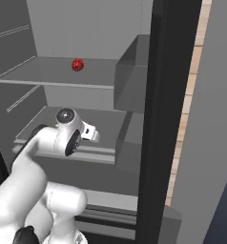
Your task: Place the garlic in the correct fridge rack based on whether it is a fruit or vegetable. Finally, close the fridge door.
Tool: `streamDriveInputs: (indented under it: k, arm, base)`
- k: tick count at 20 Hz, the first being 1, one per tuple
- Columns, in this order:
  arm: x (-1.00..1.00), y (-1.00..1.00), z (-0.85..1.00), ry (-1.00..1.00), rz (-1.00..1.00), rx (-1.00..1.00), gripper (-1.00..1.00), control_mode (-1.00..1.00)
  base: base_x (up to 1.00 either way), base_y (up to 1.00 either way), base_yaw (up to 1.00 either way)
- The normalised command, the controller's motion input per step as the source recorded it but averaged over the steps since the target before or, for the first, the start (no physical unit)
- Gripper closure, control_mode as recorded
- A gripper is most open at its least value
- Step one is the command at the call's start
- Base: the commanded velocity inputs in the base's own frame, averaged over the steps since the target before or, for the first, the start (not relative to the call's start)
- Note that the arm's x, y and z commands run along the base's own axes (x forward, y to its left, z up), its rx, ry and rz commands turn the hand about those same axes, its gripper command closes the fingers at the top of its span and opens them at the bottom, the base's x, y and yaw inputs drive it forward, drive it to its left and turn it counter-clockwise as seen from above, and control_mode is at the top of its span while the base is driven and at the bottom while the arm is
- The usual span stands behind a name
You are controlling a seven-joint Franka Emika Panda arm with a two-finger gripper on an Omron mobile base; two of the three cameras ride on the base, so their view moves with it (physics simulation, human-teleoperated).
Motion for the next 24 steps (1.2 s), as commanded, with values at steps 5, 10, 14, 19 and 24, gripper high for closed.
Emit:
streamDriveInputs:
  k: [5, 10, 14, 19, 24]
  arm:
    - [-1.00, 0.05, 0.13, 0.00, -0.07, 0.01, -1.00, -1.00]
    - [-1.00, 0.05, 0.29, 0.02, -0.09, 0.00, -1.00, -1.00]
    - [-1.00, 0.13, 0.20, 0.09, -0.06, 0.00, -1.00, -1.00]
    - [-0.80, 0.15, -0.13, 0.00, 0.00, 0.00, -1.00, -1.00]
    - [-0.02, 0.00, -0.01, 0.00, 0.00, 0.00, -1.00, -1.00]
  base:
    - [0.00, 0.00, 0.00]
    - [0.00, 0.00, 0.00]
    - [0.00, 0.00, 0.00]
    - [0.00, 0.00, 0.00]
    - [0.00, 0.00, 0.00]
